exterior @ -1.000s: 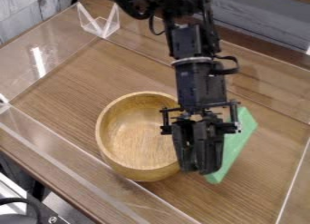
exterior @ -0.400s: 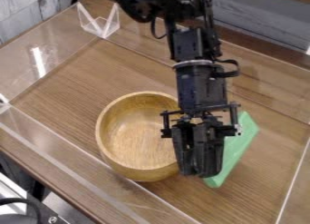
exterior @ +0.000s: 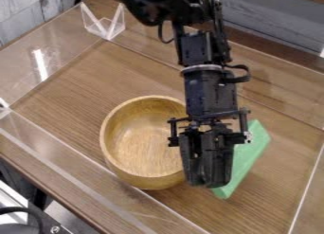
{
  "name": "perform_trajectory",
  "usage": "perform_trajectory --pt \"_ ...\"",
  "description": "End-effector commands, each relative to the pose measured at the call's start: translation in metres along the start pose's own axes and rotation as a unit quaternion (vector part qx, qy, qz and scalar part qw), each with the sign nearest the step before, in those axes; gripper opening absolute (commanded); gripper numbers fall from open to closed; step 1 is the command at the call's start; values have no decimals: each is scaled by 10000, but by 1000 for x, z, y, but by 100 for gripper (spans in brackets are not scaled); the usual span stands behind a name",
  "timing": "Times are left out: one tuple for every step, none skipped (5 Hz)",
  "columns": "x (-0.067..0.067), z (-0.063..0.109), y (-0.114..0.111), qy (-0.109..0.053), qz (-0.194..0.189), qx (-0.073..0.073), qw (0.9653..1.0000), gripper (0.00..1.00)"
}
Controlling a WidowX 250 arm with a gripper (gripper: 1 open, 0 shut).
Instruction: Remove the green block from inside the brown bowl and put it on the table
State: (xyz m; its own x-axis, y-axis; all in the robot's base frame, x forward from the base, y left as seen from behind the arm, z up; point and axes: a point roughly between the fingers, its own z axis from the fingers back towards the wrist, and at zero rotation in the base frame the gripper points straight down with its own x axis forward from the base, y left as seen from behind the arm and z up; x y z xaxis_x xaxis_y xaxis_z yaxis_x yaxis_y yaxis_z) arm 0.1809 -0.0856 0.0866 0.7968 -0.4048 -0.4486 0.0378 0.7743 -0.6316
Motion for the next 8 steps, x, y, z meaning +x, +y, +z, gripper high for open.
perform_trajectory --pt "2 6 -7 -63 -229 49 9997 0" --pt "1 5 -6 11 -244 20 9997 0" --pt "0 4 -6 84 -260 -8 9996 0" --pt "-1 3 -6 156 -277 -40 9995 0" --pt "-2 2 -5 229 -292 -73 9993 0" --pt "-3 2 -5 300 -303 -108 9990 0" --pt "-3 2 -5 372 -313 -144 9987 0" --pt "-4 2 -5 446 -321 -180 9983 0"
